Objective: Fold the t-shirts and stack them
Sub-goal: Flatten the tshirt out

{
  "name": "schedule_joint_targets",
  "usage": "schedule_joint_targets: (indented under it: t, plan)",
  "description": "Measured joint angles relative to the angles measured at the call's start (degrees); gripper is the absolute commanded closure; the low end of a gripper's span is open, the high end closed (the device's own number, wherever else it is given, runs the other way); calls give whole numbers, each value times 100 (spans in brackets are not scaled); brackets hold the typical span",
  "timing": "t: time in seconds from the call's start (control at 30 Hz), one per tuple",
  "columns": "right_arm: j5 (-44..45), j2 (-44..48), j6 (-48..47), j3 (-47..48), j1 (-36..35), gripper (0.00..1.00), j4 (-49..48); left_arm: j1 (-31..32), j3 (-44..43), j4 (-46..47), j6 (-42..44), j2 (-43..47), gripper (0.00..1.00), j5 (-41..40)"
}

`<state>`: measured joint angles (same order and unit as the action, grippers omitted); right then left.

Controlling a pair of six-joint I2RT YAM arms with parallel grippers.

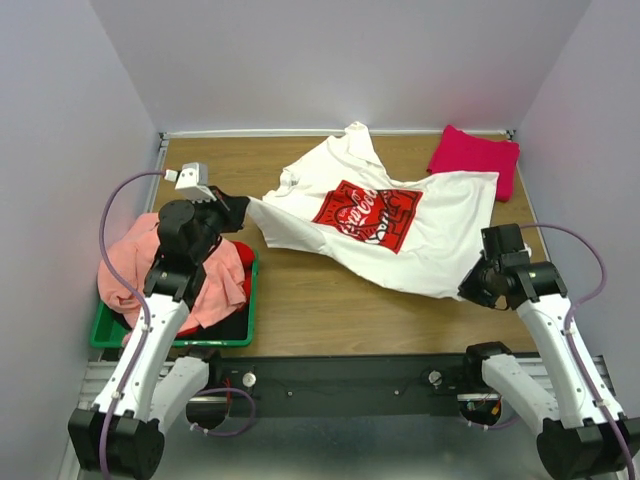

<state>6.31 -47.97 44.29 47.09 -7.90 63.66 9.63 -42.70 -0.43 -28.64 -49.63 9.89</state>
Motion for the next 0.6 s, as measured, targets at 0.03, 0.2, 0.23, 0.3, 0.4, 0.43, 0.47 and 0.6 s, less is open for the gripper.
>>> schedule_joint_targets:
  t: [0.03, 0.2, 0.23, 0.3, 0.4, 0.43, 0.47, 0.6]
  plan:
    - [4, 72, -2, 37, 0, 100, 85, 0, 35, -98, -9, 179, 100, -26]
    - [46, 466, -28, 236, 0, 100, 549, 22, 181, -455, -15, 728, 100, -52]
    - [46, 509, -26, 238, 0, 100, 601, 22, 210, -544, -15, 798, 100, -59]
    - [46, 610, -26, 243, 0, 100, 765, 26, 317, -778, -20, 1014, 100, -72]
    - [50, 704, -37, 319, 0, 100, 999, 26, 444, -1047, -50, 1320, 100, -76]
    - [70, 726, -46, 350, 0, 100, 1036, 26, 474, -1078, -61, 1386, 100, -76]
    - [94, 745, -59, 372, 0, 100, 1064, 26, 522, -1104, -87, 1471, 100, -66]
    - [116, 748, -107, 358, 0, 100, 1029, 26, 619, -994, -129, 1445, 100, 31]
